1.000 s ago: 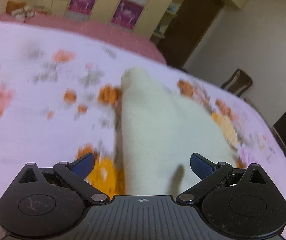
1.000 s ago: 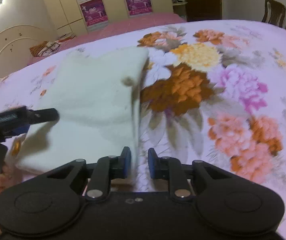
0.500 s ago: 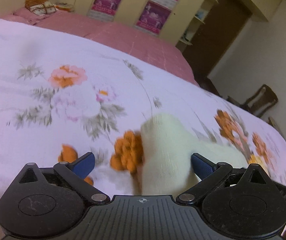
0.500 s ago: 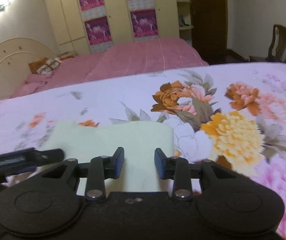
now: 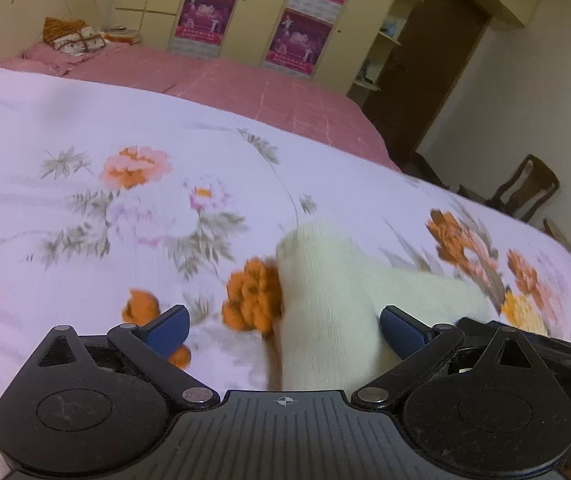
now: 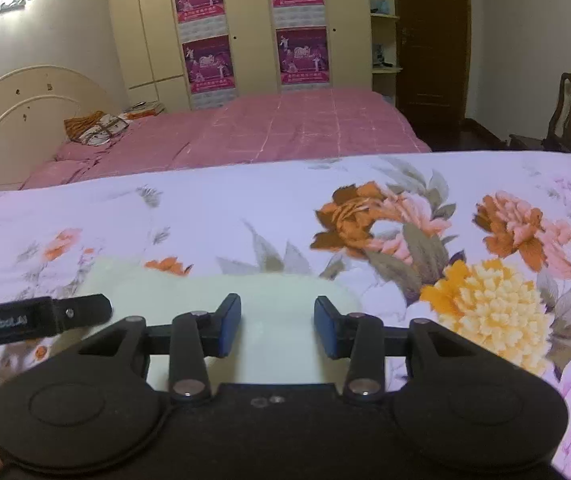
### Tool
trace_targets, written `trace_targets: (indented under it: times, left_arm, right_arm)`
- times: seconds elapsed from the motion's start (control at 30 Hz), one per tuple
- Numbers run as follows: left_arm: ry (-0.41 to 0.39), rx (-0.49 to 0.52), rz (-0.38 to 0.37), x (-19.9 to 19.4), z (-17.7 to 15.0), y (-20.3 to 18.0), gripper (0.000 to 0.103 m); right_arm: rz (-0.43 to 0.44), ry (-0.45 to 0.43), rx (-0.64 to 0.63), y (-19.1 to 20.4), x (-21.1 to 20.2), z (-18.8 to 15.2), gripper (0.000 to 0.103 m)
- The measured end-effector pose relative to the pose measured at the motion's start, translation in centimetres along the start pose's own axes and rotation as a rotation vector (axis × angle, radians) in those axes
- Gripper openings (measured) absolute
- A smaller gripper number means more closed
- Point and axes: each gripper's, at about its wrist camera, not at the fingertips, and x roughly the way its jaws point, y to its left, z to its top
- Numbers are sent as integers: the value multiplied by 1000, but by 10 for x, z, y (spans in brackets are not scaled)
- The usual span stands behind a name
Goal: Fold small clothes
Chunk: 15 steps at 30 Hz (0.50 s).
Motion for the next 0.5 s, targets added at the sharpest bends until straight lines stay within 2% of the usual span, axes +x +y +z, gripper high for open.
trace_targets:
  times: [0.13,0.27,0.4,0.5]
  left_arm:
    - [11,-12,1,-2,-1,4,101]
    - [-6,14,-11,-23,-3,-2,101]
    - [14,43,-51,-38,-13,-8,101]
    - [36,84,-67,-41,-25,-14,101]
  right_arm:
    - [-15,12,20,-5,1,-5,44]
    - [9,-50,14,1,-38,-8,44]
    - [23,-65,10,4,-66,-26,44]
    - [23,-47,-13,10,-72,-43,44]
